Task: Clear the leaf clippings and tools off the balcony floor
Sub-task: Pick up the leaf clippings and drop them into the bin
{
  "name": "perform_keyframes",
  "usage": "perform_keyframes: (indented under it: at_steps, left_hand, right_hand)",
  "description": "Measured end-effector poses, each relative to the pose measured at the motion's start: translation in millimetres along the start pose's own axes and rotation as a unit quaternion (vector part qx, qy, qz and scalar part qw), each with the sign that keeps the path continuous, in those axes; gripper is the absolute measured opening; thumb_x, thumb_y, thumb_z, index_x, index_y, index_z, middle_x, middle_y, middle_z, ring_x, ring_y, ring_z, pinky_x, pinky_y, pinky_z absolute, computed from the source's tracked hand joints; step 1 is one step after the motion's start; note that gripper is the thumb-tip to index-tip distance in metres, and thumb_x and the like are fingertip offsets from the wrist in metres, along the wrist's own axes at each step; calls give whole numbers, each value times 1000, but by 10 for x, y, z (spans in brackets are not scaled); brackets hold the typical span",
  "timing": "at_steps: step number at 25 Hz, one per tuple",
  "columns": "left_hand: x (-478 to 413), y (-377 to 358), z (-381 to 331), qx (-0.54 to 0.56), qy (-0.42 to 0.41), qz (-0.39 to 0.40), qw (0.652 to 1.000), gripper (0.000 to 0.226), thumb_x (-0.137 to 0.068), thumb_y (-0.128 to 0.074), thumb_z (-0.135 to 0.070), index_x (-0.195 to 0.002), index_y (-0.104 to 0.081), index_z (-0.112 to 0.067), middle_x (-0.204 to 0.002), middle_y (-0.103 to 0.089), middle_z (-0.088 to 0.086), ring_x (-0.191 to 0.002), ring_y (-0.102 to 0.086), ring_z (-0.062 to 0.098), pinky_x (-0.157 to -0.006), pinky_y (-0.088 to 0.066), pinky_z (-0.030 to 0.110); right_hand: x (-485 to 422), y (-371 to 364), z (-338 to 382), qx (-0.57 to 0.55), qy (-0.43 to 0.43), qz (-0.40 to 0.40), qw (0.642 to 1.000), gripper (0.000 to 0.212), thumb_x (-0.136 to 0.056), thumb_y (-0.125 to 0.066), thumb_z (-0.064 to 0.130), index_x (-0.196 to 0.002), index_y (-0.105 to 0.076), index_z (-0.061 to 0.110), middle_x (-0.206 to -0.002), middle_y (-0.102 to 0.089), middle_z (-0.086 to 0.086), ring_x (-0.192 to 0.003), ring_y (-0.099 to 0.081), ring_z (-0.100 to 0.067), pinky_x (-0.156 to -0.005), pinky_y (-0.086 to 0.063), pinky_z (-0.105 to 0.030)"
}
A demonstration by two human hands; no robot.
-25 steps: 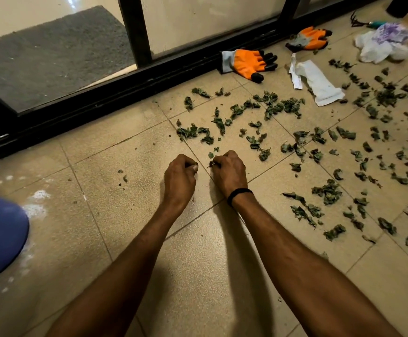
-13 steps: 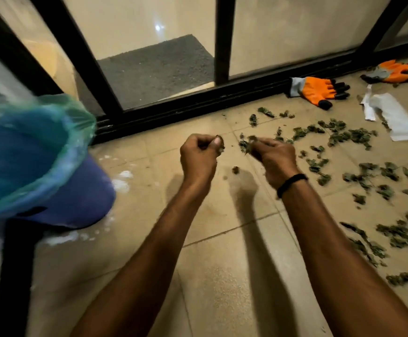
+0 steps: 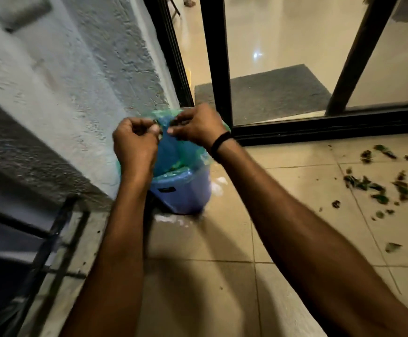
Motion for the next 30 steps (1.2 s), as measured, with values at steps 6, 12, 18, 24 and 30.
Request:
perform_keyframes:
  at_steps: [6,12,18,24,30]
  left_hand:
    - [24,-109,234,-129,39,22,991,59,-69,-78,-39,-122,-60,-19,-116,-69,8,-103,-68,25,-94,-54,41]
    - [745,-872,-519,38,-172,-22,984,18,-85,-64,-24,-102,-58,-23,-87,-63,-12,-74,-59,-11,-78,-46,9]
    - [1624,-2213,54,-69,-130,278,949,19,-88,-66,-18,-107,-69,-18,-91,-70,-3,-86,-68,12,-82,-54,29]
    - [1751,-2398,1272,-306,-56,393,865,58,-88,-60,-3,-145,-48,-14,-135,-50,19,-120,-53,37,-106,-43,38]
    - [1684,-2604,1478,-304,-196,468,806,60,-92,-57,1,-147,-44,-16,-141,-41,10,-123,-45,30,-103,-44,36]
  right_hand:
    - [34,-66,-140,-20,18,-30,999,35,-78,-79,19,-111,-72,9,-105,-74,-8,-98,-69,-19,-92,-55,-45]
    - [519,917,-640,-183,-44,-197,962,11,-83,-70,3,-83,-72,13,-80,-73,-10,-77,-71,-25,-81,-59,-46]
    - [1338,2082,-2056,-185,-242,-371,877,17,-84,-69,-1,-101,-72,1,-86,-70,-9,-83,-68,-22,-84,-59,-43]
    - [1758,2245,-2932,206,-356,-219,885,31,-86,-70,19,-116,-67,10,-125,-61,-13,-113,-57,-27,-96,-45,-30]
    - [1443,1985,-3044,324,-246,-104,908,18,-82,-74,23,-85,-63,10,-97,-46,-4,-85,-50,-20,-65,-33,-21]
Point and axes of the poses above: each hand's wrist, its own x-axis away from the middle knuckle, its own y-axis out of the back of the hand, z = x × y, the point moved 1 cm from there along -x, towards the middle knuckle
